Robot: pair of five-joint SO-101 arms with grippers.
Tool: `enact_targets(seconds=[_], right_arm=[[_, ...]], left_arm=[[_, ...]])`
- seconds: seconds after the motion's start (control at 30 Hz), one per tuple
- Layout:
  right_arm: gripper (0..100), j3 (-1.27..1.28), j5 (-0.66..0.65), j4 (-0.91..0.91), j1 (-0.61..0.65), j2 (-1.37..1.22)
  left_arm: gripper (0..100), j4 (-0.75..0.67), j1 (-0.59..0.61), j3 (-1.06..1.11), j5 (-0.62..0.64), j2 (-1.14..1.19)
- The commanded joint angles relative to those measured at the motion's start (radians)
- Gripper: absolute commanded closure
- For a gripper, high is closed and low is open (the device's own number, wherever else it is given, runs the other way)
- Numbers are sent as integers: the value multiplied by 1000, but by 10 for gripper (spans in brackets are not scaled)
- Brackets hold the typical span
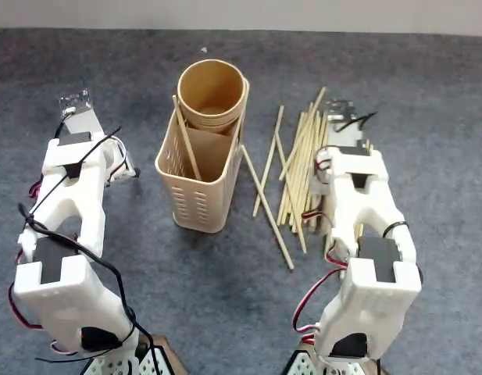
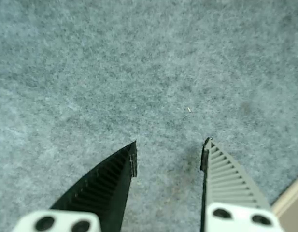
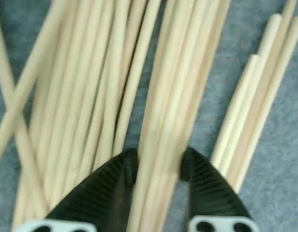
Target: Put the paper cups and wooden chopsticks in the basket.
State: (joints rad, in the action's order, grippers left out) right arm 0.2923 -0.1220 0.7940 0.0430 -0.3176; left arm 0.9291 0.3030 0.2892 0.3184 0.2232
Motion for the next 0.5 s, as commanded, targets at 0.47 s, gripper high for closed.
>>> enact_targets(seconds=[0.47], right_arm=[[984,-8,-6,-4,2,196]], left_arm=[[776,-6,-15,-4,-8,-8]])
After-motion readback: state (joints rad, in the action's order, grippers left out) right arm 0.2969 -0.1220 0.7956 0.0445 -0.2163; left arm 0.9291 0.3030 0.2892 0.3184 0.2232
